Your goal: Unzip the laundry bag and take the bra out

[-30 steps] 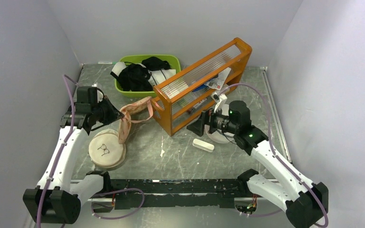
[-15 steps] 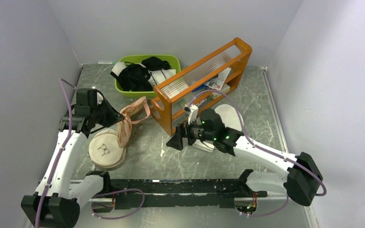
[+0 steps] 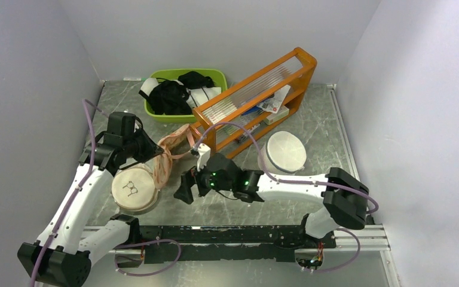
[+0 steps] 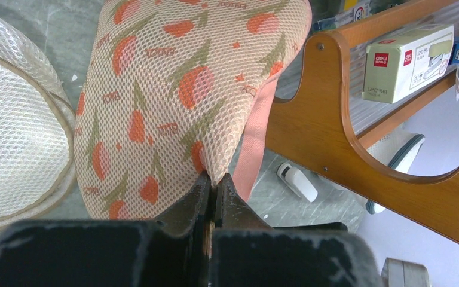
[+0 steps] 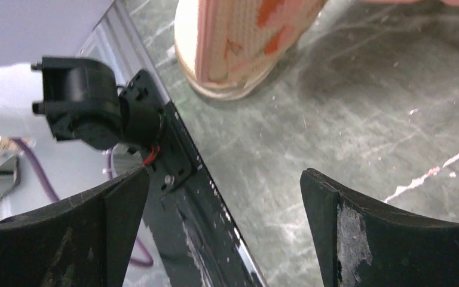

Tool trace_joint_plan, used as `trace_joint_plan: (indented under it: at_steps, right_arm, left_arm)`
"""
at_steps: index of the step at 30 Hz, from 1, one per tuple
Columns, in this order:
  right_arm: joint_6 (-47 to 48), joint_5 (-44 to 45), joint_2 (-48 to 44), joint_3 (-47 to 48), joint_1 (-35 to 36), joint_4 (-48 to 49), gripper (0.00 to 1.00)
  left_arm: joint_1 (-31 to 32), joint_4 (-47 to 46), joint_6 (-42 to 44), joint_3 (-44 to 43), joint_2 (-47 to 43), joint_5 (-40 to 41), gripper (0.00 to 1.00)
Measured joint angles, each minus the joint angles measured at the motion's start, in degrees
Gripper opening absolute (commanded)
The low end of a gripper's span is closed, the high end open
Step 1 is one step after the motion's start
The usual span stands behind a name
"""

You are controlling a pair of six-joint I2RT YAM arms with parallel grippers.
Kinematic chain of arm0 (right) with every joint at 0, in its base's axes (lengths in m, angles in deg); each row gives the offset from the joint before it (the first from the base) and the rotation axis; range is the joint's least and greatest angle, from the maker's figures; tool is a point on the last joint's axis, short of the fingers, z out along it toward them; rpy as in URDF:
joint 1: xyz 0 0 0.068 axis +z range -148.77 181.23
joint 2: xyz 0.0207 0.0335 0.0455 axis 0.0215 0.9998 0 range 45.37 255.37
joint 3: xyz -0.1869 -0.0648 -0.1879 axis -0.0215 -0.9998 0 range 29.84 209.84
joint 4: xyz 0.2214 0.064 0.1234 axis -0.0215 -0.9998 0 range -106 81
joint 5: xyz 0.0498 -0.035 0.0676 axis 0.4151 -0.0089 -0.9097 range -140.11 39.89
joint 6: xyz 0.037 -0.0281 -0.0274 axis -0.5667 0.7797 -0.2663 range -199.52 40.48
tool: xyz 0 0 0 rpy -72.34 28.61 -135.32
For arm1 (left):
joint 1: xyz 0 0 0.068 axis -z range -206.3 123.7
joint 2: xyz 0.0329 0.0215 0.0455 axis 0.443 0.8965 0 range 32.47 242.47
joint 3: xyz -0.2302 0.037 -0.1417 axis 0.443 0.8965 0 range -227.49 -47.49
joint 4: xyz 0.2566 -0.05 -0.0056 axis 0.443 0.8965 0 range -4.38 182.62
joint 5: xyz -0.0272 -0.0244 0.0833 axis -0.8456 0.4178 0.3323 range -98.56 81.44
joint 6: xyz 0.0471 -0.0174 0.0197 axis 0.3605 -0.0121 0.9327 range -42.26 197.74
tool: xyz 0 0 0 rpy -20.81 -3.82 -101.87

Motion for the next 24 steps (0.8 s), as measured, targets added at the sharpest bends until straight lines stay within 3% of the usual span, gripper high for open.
trace_joint_plan:
  at_steps: [14,24]
  right_arm:
    - [1.4,28.8,5.8,0.7,12.5,8.2,0.94]
    - [1.7,36.4,3.8,-8.5,15.2,16.0,0.93]
  left_arm:
    - [1.3,0.1,-2.1,2.9,-4.6,1.5,0.07]
    - [1.5,-3.1,-0.5,14.3,-13.2,-2.7,0.12]
